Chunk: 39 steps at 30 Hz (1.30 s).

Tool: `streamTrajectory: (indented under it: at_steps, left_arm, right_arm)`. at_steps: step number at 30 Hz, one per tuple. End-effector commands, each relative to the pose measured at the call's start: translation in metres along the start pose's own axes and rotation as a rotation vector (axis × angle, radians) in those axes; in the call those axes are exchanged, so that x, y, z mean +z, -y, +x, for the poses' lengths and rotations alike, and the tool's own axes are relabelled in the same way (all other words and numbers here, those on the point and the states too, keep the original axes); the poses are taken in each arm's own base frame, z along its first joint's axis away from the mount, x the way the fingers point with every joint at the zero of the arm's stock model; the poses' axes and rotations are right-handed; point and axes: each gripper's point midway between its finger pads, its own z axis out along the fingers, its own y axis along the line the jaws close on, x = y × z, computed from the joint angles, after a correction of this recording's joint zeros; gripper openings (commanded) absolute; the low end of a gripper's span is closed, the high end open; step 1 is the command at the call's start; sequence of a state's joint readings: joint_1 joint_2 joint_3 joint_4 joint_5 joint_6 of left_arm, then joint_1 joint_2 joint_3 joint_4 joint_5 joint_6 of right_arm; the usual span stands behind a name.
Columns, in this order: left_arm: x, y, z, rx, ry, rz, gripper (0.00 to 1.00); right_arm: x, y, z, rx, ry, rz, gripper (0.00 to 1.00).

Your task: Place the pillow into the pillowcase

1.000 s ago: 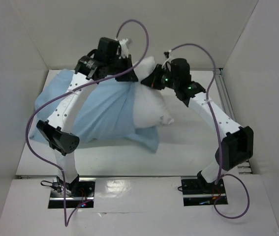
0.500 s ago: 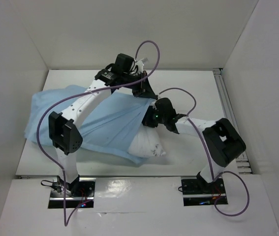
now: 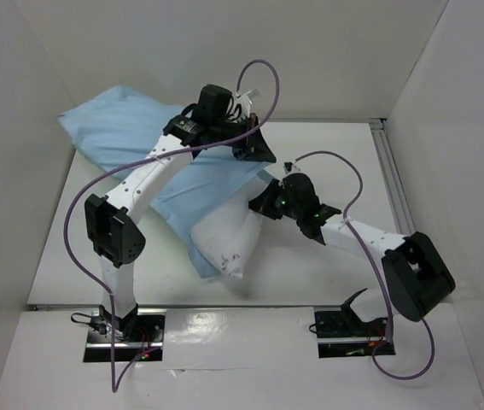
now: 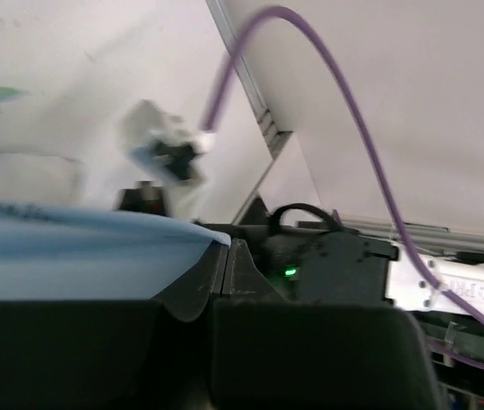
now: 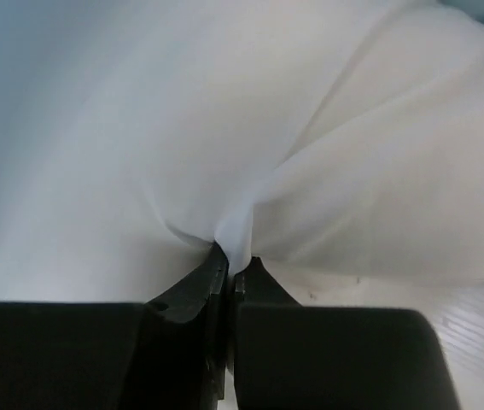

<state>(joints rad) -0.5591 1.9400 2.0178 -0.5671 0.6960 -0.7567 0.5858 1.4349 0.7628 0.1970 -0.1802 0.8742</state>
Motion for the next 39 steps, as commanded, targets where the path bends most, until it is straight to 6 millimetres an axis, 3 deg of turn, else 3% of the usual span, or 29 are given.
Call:
streamTrajectory:
  at_steps: [1, 6, 7, 8, 9, 10, 11, 13, 15, 16, 19, 20, 21, 22, 23, 24, 25, 26, 27, 28, 29, 30, 32, 33, 35, 36, 38, 39]
  left_arm:
    - [-0.022, 0.048, -0.028, 0.176, 0.094, 0.095, 0.0]
    - [-0.013, 0.025, -0.027, 0.143, 0.07, 0.04, 0.0]
    - [-0.01, 0.018, -0.023, 0.137, 0.056, 0.03, 0.06]
    - [-0.017, 0.023, -0.021, 0.149, 0.059, 0.031, 0.23]
    - [-0.021, 0.026, -0.019, 0.16, 0.059, 0.03, 0.56]
    - [-0.024, 0.023, -0.019, 0.183, 0.066, 0.007, 0.7]
    - [-0.028, 0.019, -0.011, 0.173, 0.043, -0.021, 0.81]
    - [-0.048, 0.028, -0.013, 0.207, 0.065, -0.051, 1.0]
    - [-0.072, 0.021, -0.015, 0.224, 0.097, -0.146, 1.0]
    - [-0.094, 0.031, -0.016, 0.251, 0.14, -0.163, 1.0]
    - [-0.134, 0.007, -0.023, 0.235, 0.237, -0.311, 0.96]
    - [-0.155, 0.001, -0.017, 0.227, 0.283, -0.374, 0.59]
    - [-0.173, -0.01, -0.018, 0.196, 0.333, -0.433, 0.21]
    - [-0.186, -0.016, -0.019, 0.173, 0.391, -0.485, 0.04]
    - [-0.198, -0.022, -0.017, 0.137, 0.446, -0.523, 0.0]
    - [-0.216, -0.037, 0.001, 0.109, 0.497, -0.589, 0.0]
    - [-0.227, -0.047, 0.007, 0.081, 0.533, -0.613, 0.0]
    - [-0.221, -0.076, 0.026, 0.006, 0.522, -0.648, 0.07]
    - [-0.236, -0.078, 0.037, -0.017, 0.571, -0.66, 0.23]
    - [-0.237, -0.092, 0.051, -0.06, 0.564, -0.677, 0.47]
    - [-0.234, -0.098, 0.057, -0.09, 0.579, -0.654, 0.64]
    - [-0.215, -0.128, 0.092, -0.166, 0.49, -0.657, 0.77]
    - [-0.206, -0.141, 0.118, -0.204, 0.483, -0.605, 0.96]
    - [-0.19, -0.163, 0.141, -0.274, 0.451, -0.574, 0.97]
    - [-0.183, -0.169, 0.155, -0.27, 0.469, -0.526, 0.99]
    - [-0.177, -0.188, 0.174, -0.305, 0.453, -0.548, 0.99]
    - [-0.177, -0.19, 0.174, -0.263, 0.489, -0.523, 0.99]
    - [-0.173, -0.199, 0.185, -0.299, 0.482, -0.527, 0.99]
  right_arm:
    - [-0.023, -0.047, -0.045, 0.026, 0.185, -0.152, 0.0]
    - [-0.024, -0.043, -0.041, 0.037, 0.179, -0.146, 0.0]
    - [-0.024, -0.039, -0.038, 0.025, 0.17, -0.131, 0.0]
    - [-0.025, -0.033, -0.034, 0.015, 0.155, -0.108, 0.05]
    - [-0.028, -0.029, -0.034, 0.003, 0.155, -0.083, 0.15]
    - [-0.031, -0.03, -0.035, -0.039, 0.153, -0.075, 0.27]
    - [-0.04, -0.029, -0.037, -0.057, 0.155, -0.043, 0.57]
    - [-0.055, -0.027, -0.044, -0.124, 0.173, 0.001, 0.75]
    - [-0.08, -0.033, -0.054, -0.181, 0.199, 0.042, 0.82]
    - [-0.089, -0.035, -0.058, -0.21, 0.206, 0.057, 0.87]
    - [-0.115, -0.039, -0.072, -0.319, 0.207, 0.139, 0.94]
    - [-0.124, -0.05, -0.083, -0.371, 0.224, 0.139, 0.95]
    - [-0.13, -0.048, -0.081, -0.392, 0.198, 0.163, 0.95]
    - [-0.133, -0.049, -0.085, -0.414, 0.196, 0.182, 0.97]
    - [-0.135, -0.052, -0.088, -0.454, 0.191, 0.196, 1.0]
    - [-0.14, -0.065, -0.095, -0.476, 0.206, 0.185, 1.0]
    - [-0.137, -0.063, -0.094, -0.497, 0.185, 0.213, 1.0]
    - [-0.135, -0.071, -0.09, -0.534, 0.166, 0.198, 1.0]
    - [-0.131, -0.081, -0.092, -0.551, 0.156, 0.198, 1.0]
    - [-0.128, -0.087, -0.09, -0.571, 0.148, 0.196, 1.0]
    - [-0.123, -0.094, -0.086, -0.592, 0.132, 0.19, 1.0]
    - [-0.121, -0.116, -0.075, -0.637, 0.116, 0.149, 1.0]
    - [-0.099, -0.117, -0.055, -0.684, 0.062, 0.201, 1.0]
    - [-0.096, -0.134, -0.038, -0.732, 0.039, 0.174, 1.0]
    - [-0.078, -0.125, -0.017, -0.775, -0.02, 0.227, 1.0]
    - [-0.074, -0.127, -0.007, -0.779, -0.039, 0.22, 1.0]
    - [-0.068, -0.128, 0.008, -0.772, -0.083, 0.186, 1.0]
    - [-0.064, -0.126, 0.013, -0.773, -0.098, 0.181, 1.0]
